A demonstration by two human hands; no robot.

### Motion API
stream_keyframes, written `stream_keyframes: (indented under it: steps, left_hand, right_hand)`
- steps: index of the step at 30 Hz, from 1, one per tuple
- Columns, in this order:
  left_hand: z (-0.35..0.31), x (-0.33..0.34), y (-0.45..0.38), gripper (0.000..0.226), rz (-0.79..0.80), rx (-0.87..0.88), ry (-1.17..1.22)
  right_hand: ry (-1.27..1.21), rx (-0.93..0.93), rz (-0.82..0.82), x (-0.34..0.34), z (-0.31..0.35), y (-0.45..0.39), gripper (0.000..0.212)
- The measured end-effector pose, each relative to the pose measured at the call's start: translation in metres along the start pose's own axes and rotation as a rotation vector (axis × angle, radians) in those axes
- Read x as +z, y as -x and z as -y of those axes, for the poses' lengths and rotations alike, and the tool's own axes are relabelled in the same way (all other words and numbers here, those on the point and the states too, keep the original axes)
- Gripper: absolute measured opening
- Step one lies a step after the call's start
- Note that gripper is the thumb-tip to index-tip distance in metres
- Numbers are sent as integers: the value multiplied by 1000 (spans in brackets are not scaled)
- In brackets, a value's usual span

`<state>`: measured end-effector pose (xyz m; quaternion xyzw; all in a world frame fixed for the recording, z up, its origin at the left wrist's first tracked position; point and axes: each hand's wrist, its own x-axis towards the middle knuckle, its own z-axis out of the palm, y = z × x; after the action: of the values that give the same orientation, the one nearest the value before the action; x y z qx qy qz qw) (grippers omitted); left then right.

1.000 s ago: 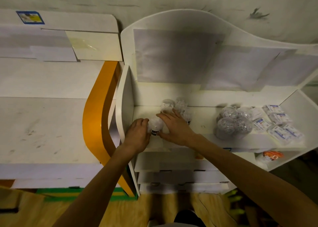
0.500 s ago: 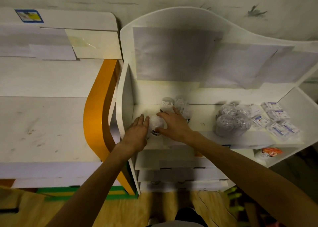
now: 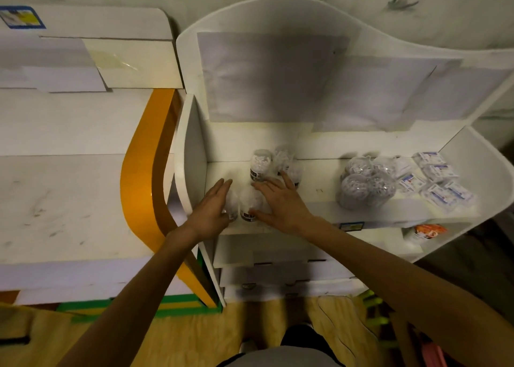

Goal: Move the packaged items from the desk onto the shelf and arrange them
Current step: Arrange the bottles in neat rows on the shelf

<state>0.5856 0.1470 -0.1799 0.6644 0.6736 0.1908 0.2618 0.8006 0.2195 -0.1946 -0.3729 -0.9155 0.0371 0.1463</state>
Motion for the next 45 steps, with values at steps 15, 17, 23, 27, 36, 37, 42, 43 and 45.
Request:
stream_keyframes:
  steps: [15, 17, 23, 27, 36, 37, 42, 43, 45]
  left_hand:
    - [0, -3, 0, 63, -149, 169, 122]
    - [2, 4, 0, 66, -88, 214, -67]
    - [8, 20, 1, 73, -49, 270, -374]
    - [11, 23, -2, 78, -21, 301, -427]
    - [18, 25, 2, 80, -85, 291, -376]
    - [17, 26, 2, 80, -85, 291, -367]
    - [15, 28, 2, 81, -94, 280, -344]
    - [14, 29, 2, 80, -95, 285, -338]
    - [14, 29, 2, 79, -99, 301, -324]
  right_hand:
    - [-61, 129, -196, -6, -37, 43, 68]
    - [-37, 146, -195, -3, -37, 46, 66]
    - [-39, 282, -244, 0, -23, 32, 68]
    - [23, 265, -221, 2, -25, 28, 61]
    - [-224, 84, -138, -6, -19, 34, 67]
    - [-243, 151, -155, -2, -18, 34, 70]
    - [-391, 431, -192, 6, -9, 33, 72]
    - [-430, 434, -195, 5, -10, 34, 70]
    - [-491, 409, -164, 2, -12, 36, 68]
